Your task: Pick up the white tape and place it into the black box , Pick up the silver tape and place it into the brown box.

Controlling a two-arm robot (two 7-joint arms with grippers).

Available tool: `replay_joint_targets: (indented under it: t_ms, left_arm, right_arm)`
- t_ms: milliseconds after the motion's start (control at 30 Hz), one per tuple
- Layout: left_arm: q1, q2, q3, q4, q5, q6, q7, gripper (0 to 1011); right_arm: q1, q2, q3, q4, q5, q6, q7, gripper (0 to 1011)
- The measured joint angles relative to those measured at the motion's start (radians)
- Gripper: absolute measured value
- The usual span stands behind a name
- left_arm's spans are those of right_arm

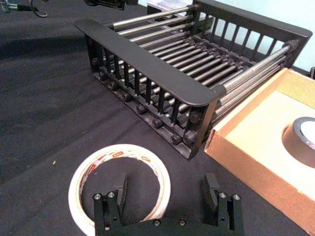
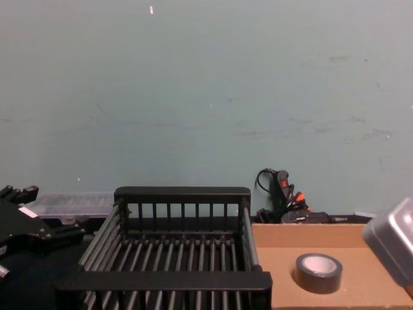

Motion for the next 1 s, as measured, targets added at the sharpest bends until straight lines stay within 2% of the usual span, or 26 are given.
replay_joint_targets:
  t_ms: [600,1000]
  left_arm:
    - [0.000,0.000,0.000,0.000,0.000,0.000,0.000,1001]
    - [0.000,0.000,0.000,0.000,0.000,0.000,0.000,1001]
  right_arm:
    - [0.026,-0.017,-0.005,0.028,-0.001,0.005,0.008,1000]
    - [0.032,-0.020,-0.012,0.036,-0.019,-0.001,0.003,1000]
